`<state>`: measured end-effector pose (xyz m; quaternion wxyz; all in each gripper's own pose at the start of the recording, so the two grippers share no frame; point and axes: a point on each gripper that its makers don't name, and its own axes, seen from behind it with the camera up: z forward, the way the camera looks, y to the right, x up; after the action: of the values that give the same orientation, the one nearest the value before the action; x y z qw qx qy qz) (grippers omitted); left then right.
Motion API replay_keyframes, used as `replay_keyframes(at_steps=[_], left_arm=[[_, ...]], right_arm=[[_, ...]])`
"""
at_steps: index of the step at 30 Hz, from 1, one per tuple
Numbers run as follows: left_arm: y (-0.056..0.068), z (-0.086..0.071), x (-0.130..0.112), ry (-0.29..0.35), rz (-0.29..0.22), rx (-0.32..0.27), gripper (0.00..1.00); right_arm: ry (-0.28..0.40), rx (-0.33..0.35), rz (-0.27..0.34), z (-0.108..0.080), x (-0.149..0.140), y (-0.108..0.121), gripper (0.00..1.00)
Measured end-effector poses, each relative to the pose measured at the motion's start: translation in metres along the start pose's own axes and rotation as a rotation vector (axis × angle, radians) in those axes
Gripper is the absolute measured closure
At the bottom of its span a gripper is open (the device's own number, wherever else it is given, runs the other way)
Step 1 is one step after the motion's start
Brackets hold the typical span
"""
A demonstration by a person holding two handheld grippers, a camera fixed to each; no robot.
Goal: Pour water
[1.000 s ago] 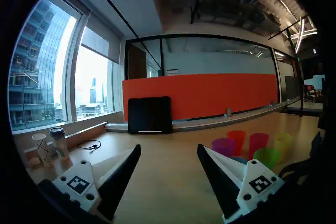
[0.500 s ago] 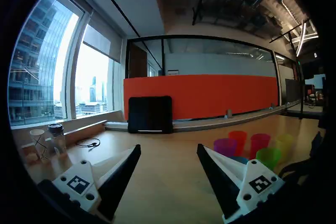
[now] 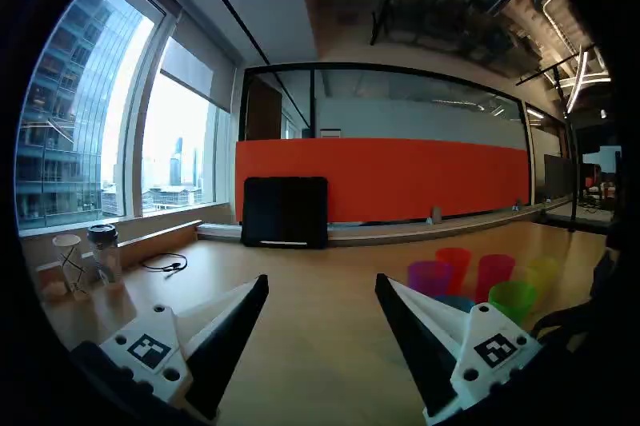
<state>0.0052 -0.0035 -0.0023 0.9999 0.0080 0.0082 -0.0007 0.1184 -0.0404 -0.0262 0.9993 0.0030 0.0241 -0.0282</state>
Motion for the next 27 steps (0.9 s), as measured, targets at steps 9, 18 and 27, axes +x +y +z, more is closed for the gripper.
replay_keyframes(at_steps=[9,18,27], left_arm=[[-0.0005,0.0026,-0.0036,-0.015,0.0,0.0,0.01],[-0.0007,0.0025,-0.0034,-0.015,0.0,-0.002,0.01],[0.0003,0.0025,-0.0036,-0.016,0.001,-0.009,0.0]], right_arm=[[-0.003,0.003,0.008,-0.0005,-0.0007,-0.0001,0.0],[-0.002,0.002,0.012,0.0001,-0.0007,0.0034,0.0],[-0.001,-0.004,0.012,-0.0003,-0.0019,0.0076,0.0]])
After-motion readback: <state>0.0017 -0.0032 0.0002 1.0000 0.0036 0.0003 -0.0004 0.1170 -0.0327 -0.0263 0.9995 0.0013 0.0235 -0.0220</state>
